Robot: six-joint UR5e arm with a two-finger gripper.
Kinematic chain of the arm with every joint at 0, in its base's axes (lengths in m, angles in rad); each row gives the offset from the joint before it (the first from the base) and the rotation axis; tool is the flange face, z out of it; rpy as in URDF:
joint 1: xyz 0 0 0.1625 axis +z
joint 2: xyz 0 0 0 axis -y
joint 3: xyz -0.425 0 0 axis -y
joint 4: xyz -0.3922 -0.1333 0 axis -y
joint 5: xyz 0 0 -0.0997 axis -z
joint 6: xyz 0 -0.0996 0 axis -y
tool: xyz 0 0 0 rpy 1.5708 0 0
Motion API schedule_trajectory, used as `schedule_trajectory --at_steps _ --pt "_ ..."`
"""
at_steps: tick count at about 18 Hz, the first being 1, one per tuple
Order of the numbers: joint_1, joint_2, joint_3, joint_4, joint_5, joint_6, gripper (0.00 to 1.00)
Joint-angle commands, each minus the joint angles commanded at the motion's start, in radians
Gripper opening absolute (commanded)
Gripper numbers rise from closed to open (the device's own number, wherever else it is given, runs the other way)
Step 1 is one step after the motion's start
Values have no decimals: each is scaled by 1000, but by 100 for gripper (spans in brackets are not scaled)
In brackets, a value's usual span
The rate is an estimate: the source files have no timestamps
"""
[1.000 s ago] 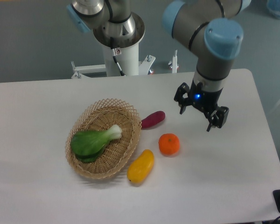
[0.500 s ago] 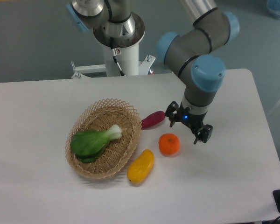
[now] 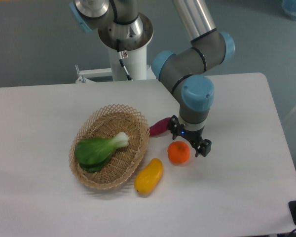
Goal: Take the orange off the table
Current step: 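Move the open gripper down toward the orange beside the purple sweet potato, then lower the gripper around the orange and close the fingers on it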
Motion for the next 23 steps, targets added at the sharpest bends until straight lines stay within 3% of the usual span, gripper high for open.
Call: schedule_trajectory --at_steps 17,23 --pt "-12 -44 -9 32 0 -3 100" --pt "-12 -45 -3 31 3 -37 61"
